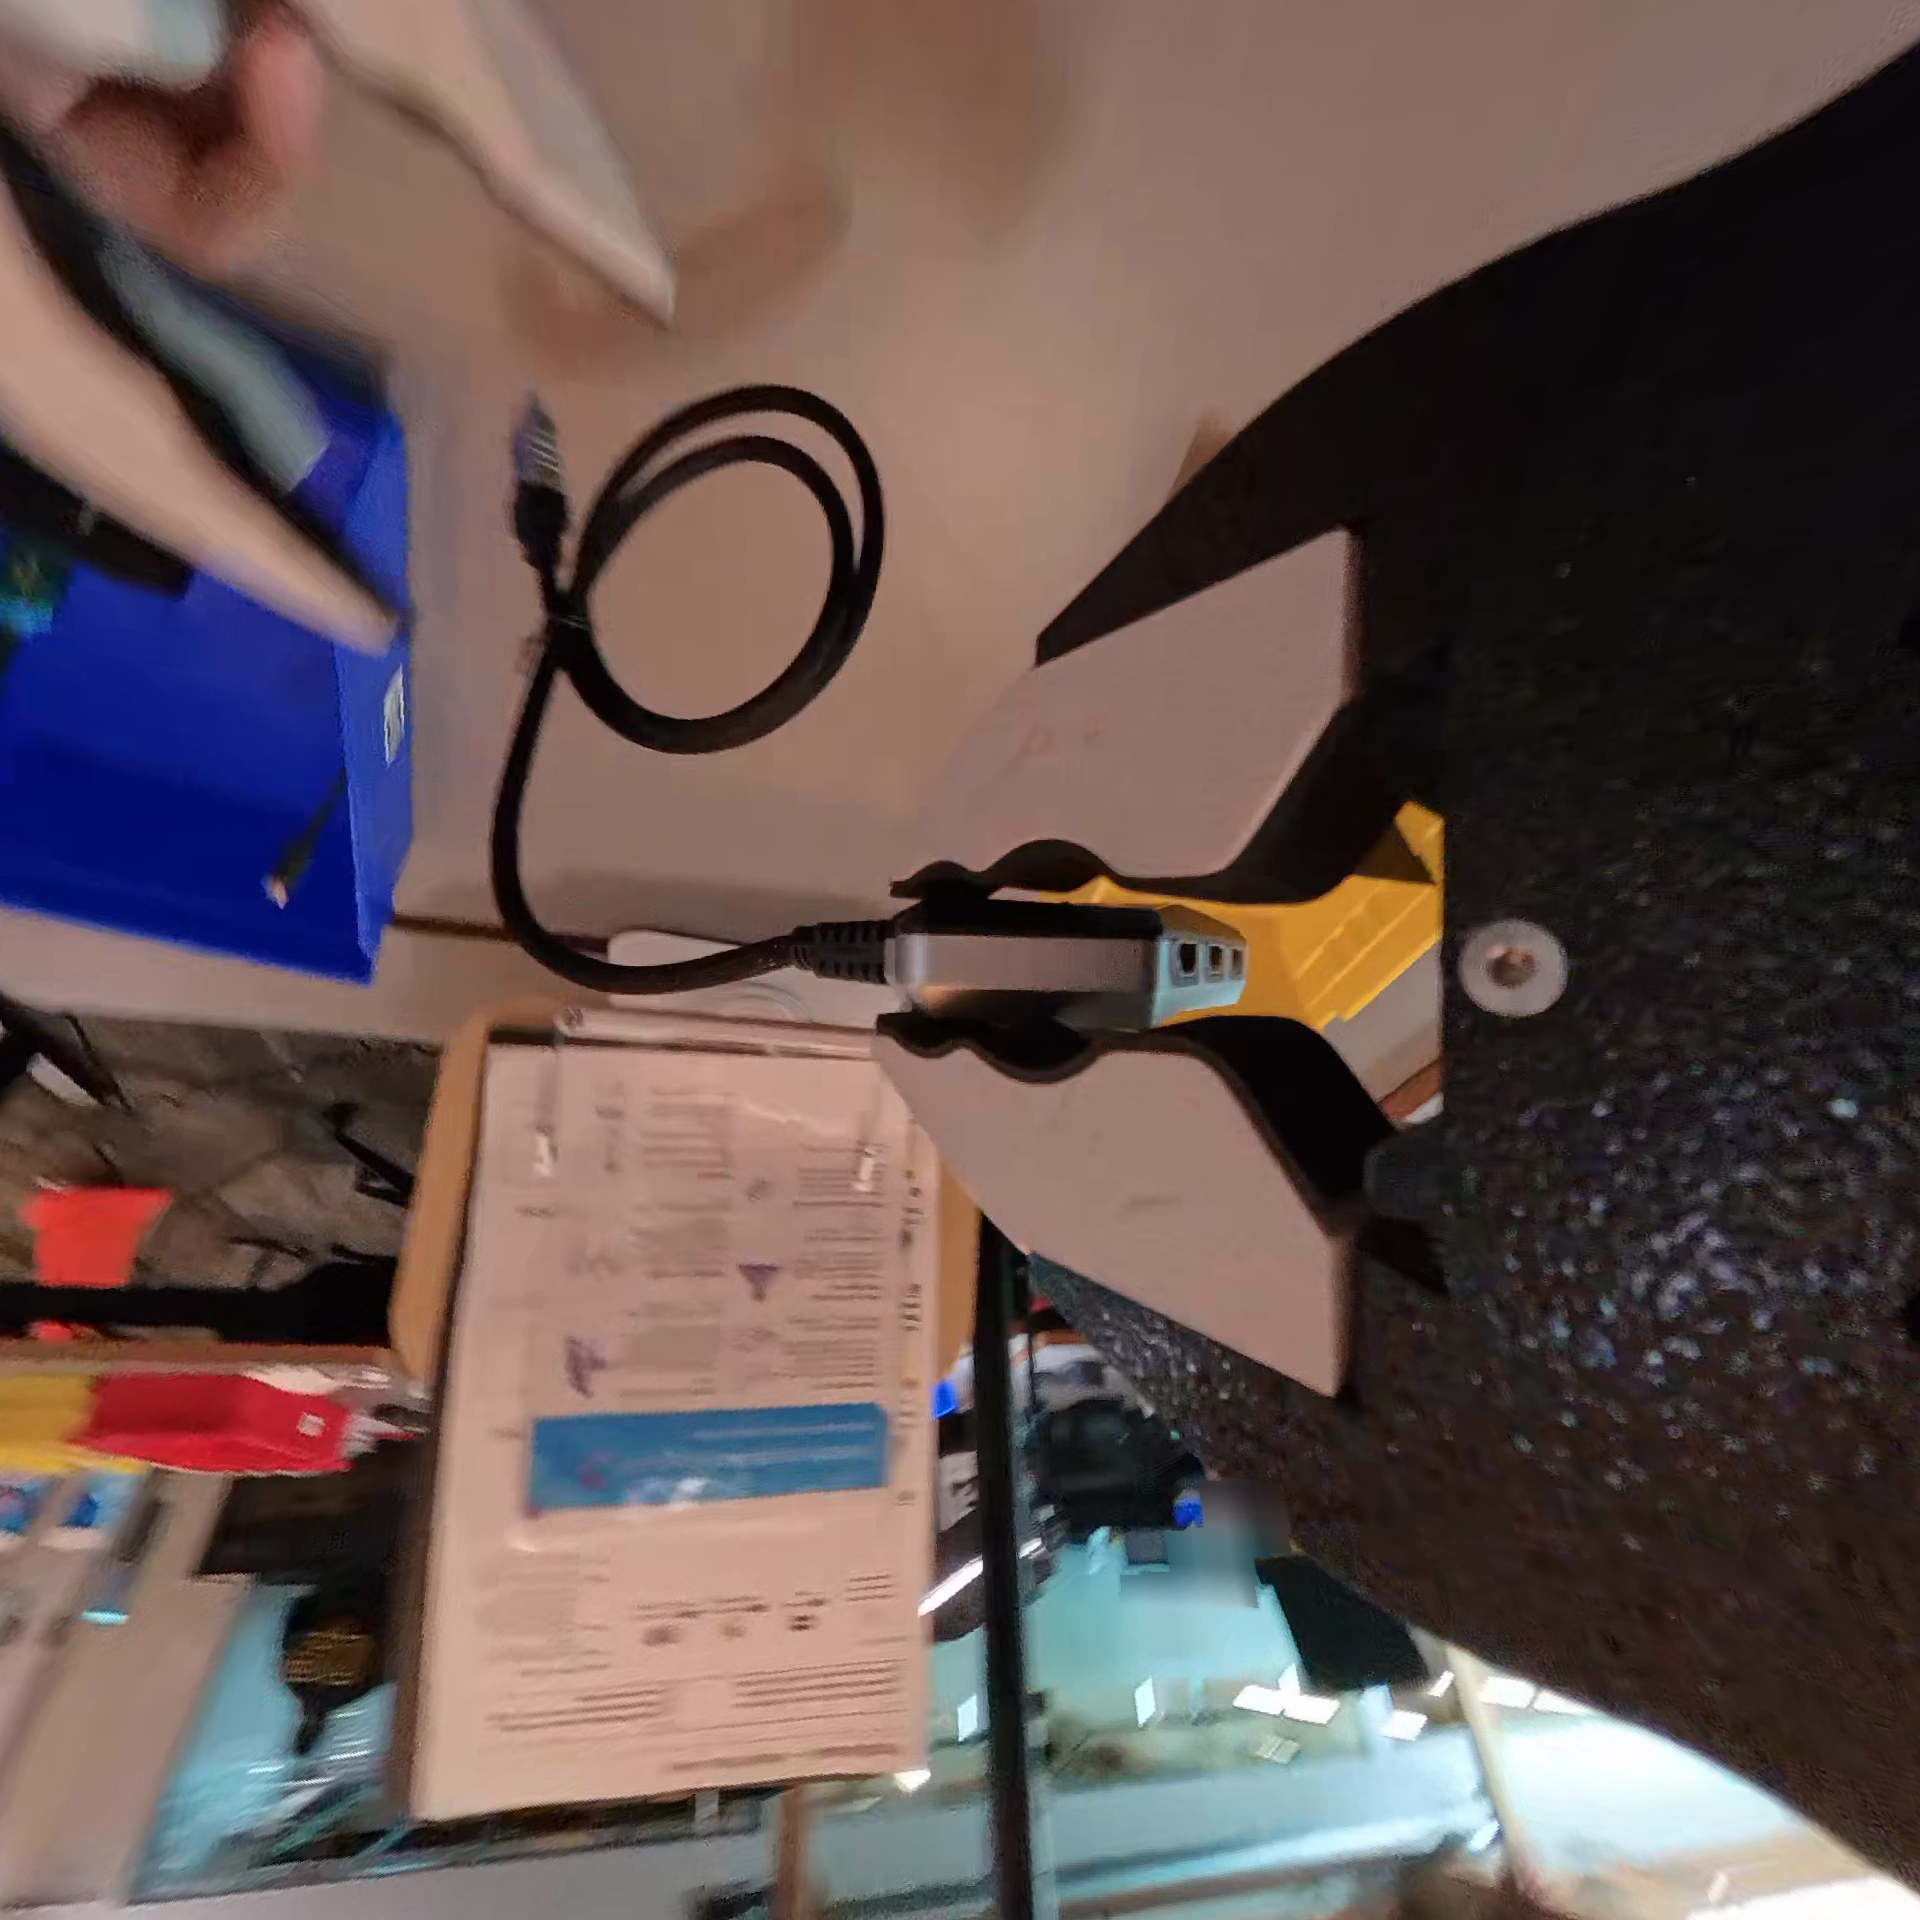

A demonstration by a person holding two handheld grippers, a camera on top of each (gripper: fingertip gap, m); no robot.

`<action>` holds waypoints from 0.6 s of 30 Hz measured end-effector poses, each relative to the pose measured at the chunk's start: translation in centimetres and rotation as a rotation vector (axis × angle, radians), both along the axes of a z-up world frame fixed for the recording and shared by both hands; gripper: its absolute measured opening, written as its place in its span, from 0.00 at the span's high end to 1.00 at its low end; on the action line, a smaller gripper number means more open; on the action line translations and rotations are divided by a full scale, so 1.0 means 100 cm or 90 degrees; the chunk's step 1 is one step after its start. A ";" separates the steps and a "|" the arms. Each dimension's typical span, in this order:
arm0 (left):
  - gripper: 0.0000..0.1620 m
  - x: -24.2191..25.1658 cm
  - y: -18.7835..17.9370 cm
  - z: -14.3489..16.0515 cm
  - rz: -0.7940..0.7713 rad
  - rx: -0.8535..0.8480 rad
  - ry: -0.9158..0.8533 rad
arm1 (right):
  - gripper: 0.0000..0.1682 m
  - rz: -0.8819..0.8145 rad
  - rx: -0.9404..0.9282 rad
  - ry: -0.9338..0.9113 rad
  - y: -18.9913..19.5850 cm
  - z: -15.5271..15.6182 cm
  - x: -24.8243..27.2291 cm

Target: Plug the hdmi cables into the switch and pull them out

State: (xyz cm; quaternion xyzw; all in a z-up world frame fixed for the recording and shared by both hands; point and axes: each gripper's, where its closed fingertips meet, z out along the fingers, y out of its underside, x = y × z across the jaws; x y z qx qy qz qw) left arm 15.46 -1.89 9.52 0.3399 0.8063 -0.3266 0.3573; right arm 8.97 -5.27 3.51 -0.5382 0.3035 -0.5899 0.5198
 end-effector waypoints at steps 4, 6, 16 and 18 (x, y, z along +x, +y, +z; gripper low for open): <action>0.87 -0.041 -0.010 -0.043 -0.104 0.029 -0.098 | 0.57 -0.107 -0.138 0.011 -0.011 -0.009 0.003; 0.88 -0.058 -0.013 -0.057 -0.151 0.035 -0.153 | 0.61 -0.108 -0.155 -0.008 -0.010 -0.011 0.005; 0.87 -0.087 -0.006 -0.078 -0.248 0.000 -0.138 | 0.92 -0.079 -0.324 0.011 0.006 -0.037 0.011; 0.83 -0.086 0.002 -0.074 -0.246 -0.020 -0.073 | 0.92 -0.049 -0.320 0.055 0.005 -0.045 0.011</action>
